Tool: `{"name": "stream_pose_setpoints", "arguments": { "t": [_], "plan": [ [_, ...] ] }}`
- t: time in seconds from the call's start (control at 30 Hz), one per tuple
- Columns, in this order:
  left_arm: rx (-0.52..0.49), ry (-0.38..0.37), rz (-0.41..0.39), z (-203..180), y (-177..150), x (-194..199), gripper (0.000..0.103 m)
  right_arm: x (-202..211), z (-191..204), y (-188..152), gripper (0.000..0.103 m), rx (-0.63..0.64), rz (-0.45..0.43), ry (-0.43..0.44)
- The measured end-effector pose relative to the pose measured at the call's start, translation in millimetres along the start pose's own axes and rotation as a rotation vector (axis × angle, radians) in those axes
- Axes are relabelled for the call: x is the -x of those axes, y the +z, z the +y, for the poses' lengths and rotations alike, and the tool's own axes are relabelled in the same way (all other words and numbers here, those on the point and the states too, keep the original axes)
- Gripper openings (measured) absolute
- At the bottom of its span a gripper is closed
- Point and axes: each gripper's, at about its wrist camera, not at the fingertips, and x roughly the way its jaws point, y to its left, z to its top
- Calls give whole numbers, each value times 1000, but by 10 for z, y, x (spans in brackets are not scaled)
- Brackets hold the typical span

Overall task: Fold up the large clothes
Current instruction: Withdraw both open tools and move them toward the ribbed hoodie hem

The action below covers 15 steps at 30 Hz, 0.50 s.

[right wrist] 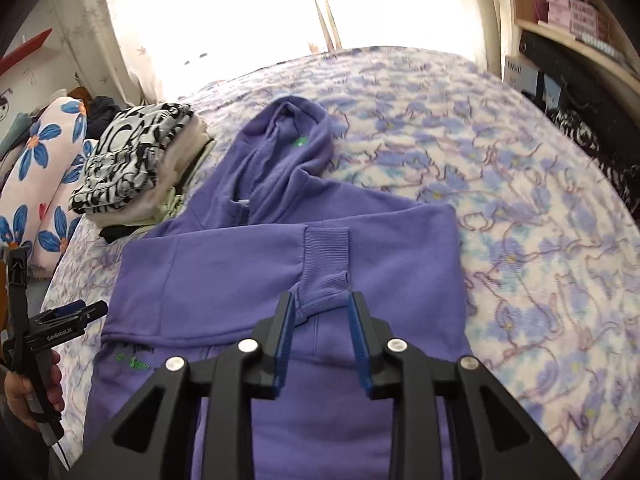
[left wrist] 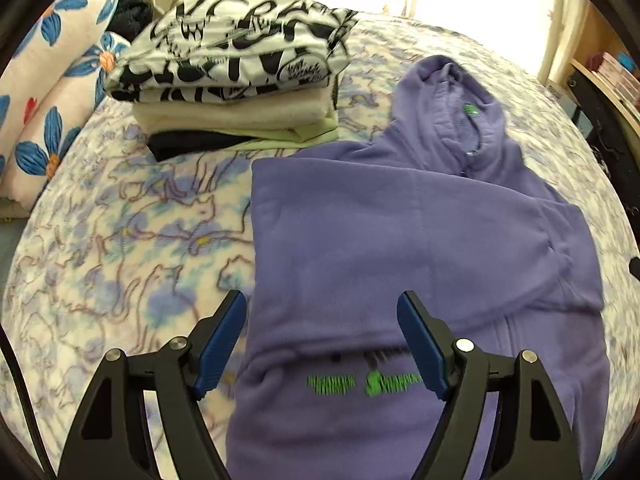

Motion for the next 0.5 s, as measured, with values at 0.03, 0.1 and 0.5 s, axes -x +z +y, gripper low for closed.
{"name": "stream_pose_setpoints", "arguments": {
  "t": [0.03, 0.1, 0.5],
  "plan": [
    [-6, -2, -8, -10, -29, 79, 76, 62, 13, -18, 28, -1, -2, 1],
    [-18, -7, -28, -25, -93, 267, 76, 224, 47, -72, 29, 2, -14, 11],
    [-77, -14, -128, -74, -623, 1176, 80, 907, 236, -583, 34, 70, -43, 61]
  ]
}}
